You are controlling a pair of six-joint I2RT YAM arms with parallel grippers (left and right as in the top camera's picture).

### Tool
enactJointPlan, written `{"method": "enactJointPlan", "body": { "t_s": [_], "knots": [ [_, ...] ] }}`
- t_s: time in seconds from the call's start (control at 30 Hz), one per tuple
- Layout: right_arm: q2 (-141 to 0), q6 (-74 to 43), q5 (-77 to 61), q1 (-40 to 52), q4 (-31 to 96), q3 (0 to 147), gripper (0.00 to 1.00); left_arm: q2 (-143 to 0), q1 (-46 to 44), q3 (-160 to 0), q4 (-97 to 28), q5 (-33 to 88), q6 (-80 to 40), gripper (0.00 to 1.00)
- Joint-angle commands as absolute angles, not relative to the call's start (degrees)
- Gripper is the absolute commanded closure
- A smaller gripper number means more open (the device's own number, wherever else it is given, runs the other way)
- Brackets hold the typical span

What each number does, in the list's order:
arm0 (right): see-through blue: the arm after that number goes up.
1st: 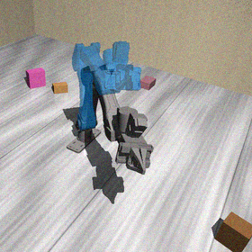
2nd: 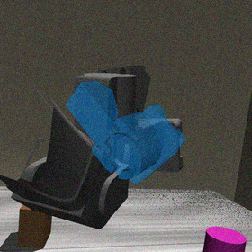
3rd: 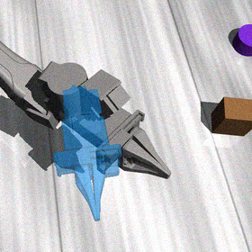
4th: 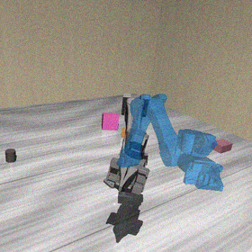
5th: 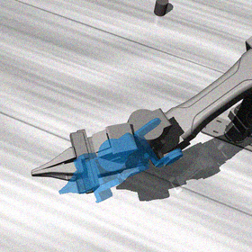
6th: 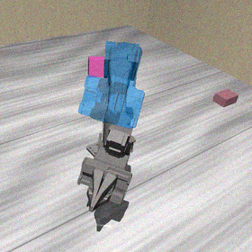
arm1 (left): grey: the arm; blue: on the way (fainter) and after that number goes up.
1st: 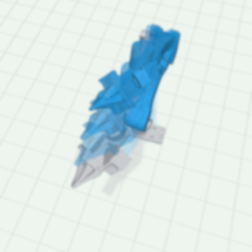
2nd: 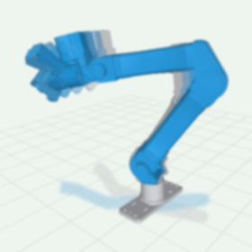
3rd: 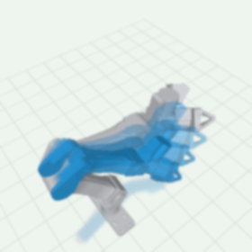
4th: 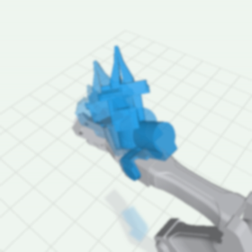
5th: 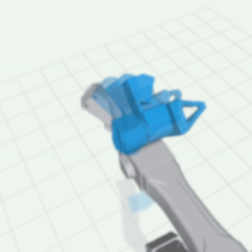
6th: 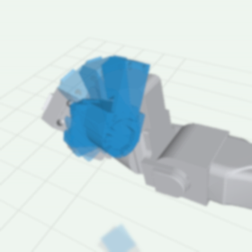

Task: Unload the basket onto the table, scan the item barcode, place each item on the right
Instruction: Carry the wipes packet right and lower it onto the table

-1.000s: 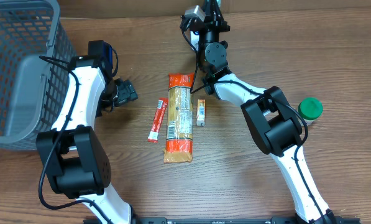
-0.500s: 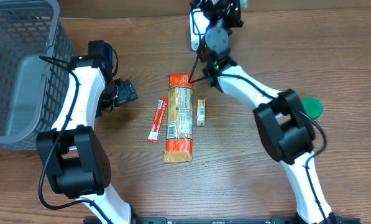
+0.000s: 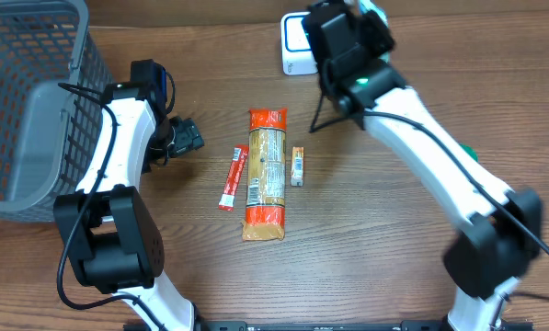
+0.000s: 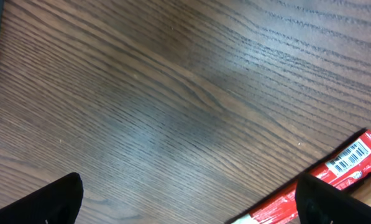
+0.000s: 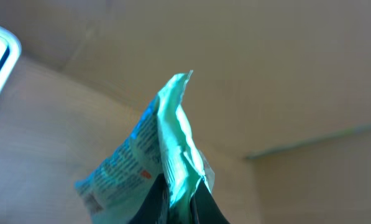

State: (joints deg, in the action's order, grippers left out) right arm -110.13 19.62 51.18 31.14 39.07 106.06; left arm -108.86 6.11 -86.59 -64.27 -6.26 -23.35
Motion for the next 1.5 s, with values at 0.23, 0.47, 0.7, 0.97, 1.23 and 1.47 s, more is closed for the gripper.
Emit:
{"method": "enactJointPlan", "body": {
  "t_s": [0.23,0.47,0.7,0.97,1.23,1.47],
  "knots": [
    [-102.98,-3.27,17.41,23.49,72.47,106.02,0.97,-107.9,6.09,-86.7,-64.18,-6.57,-21.82,0.0],
    [-102.98,-3.22,10.63,19.68,76.97,96.12,0.97,-107.9,6.09,-86.7,-64.18,-6.57,-21.82,0.0],
    [-102.98,-3.01,11.99,18.57,70.37,86.91,0.96,-107.9,6.09,-86.7,-64.18,-6.57,-21.82,0.0],
    [-102.98,-2.98,14.76,18.57,61.17,78.91,0.96,-107.9,6.09,-86.7,-64.18,-6.57,-21.82,0.0],
    [-102.98,-3.03,14.72,18.57,56.95,75.5,0.69,-107.9,6.09,-86.7,-64.18,-6.55,-21.82,0.0],
    [-102.98,-7.14,12.12,18.57,52.07,75.2,0.46,-107.9,6.09,-86.7,-64.18,-6.55,-21.82,0.0]
  ]
}}
